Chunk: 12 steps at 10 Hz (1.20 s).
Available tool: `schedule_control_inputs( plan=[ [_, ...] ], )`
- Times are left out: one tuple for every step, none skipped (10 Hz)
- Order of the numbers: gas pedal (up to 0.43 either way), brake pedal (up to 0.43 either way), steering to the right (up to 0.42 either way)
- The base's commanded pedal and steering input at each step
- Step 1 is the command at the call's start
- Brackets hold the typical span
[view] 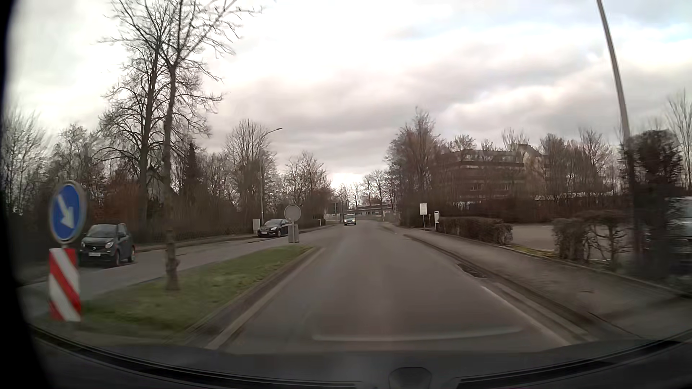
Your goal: Follow the waypoints while adhering to traffic rules and regulations
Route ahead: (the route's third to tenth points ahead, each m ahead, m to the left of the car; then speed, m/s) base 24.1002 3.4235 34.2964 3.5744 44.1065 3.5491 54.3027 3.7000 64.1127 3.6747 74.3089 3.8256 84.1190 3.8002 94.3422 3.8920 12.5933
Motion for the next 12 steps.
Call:
schedule_control_inputs(
  plan=[
    [0.189, 0.000, -0.008],
    [0.169, 0.000, -0.006],
    [0.118, 0.000, -0.004],
    [0.098, 0.000, -0.004],
    [0.110, 0.000, -0.002],
    [0.110, 0.000, -0.003],
    [0.118, 0.000, -0.002],
    [0.130, 0.000, -0.001],
    [0.138, 0.000, -0.001],
    [0.138, 0.000, -0.002],
    [0.138, 0.000, -0.002],
    [0.138, 0.000, -0.002]
  ],
)
